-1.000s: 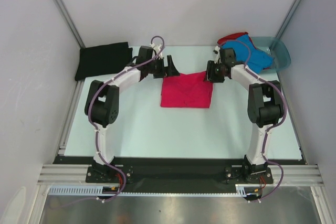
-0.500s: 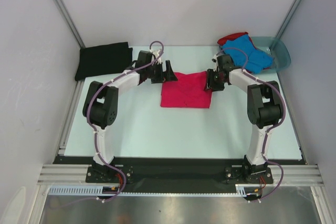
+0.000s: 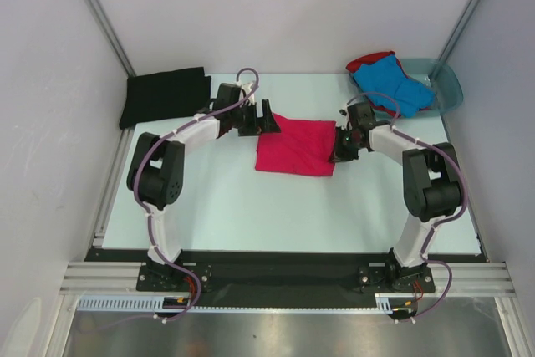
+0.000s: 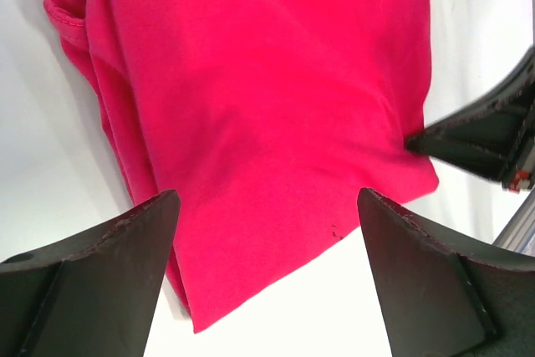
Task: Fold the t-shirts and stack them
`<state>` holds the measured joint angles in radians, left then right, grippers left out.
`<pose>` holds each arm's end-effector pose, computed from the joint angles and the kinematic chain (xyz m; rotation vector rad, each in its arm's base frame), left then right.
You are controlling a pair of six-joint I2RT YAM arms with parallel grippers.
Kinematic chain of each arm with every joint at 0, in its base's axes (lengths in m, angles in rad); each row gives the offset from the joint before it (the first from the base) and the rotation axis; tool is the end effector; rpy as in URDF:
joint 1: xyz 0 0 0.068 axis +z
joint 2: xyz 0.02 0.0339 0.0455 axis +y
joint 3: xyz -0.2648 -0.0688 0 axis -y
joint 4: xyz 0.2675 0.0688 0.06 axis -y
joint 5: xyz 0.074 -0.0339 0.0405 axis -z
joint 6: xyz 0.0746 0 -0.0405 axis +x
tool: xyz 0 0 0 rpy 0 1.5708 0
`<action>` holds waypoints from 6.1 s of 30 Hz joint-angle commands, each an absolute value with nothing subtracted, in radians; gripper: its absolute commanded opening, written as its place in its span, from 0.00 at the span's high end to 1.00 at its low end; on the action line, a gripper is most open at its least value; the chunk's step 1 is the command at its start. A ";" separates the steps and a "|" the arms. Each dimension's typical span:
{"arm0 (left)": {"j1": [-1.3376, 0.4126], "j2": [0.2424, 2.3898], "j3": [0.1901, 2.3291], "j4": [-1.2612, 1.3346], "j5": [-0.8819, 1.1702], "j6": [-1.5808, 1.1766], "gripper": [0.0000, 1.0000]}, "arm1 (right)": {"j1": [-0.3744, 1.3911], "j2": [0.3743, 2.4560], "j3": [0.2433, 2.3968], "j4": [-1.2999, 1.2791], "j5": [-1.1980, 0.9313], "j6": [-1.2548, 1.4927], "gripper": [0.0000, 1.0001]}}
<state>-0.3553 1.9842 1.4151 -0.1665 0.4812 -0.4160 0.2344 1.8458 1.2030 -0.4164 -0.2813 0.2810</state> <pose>0.4455 -0.2021 0.1684 0.1865 2.3834 -0.9369 0.3972 0.1161 0.1290 -0.0366 2.6683 0.5428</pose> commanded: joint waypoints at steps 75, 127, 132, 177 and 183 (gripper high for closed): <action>-0.354 2.057 1.563 -0.213 0.494 -0.354 0.05 | 0.166 2.174 1.795 -0.535 -0.072 0.230 0.89; -0.367 2.329 1.894 -0.311 0.238 -0.305 0.55 | 0.209 1.812 1.552 -0.497 -0.022 0.218 0.49; -0.373 2.335 1.904 -0.304 0.261 -0.311 0.68 | 0.207 1.813 1.548 -0.499 -0.020 0.218 0.49; -0.256 2.062 1.395 0.041 0.383 -0.517 0.00 | 0.156 2.000 1.399 -0.250 -0.417 0.359 0.36; -0.275 1.971 1.299 0.041 0.385 -0.538 0.00 | 0.149 2.059 1.431 -0.209 -0.440 0.367 0.35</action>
<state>-0.2592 2.0689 1.3369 0.0105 0.3580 -0.5095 0.1547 2.0415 1.3773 -0.2596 -0.4026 0.3588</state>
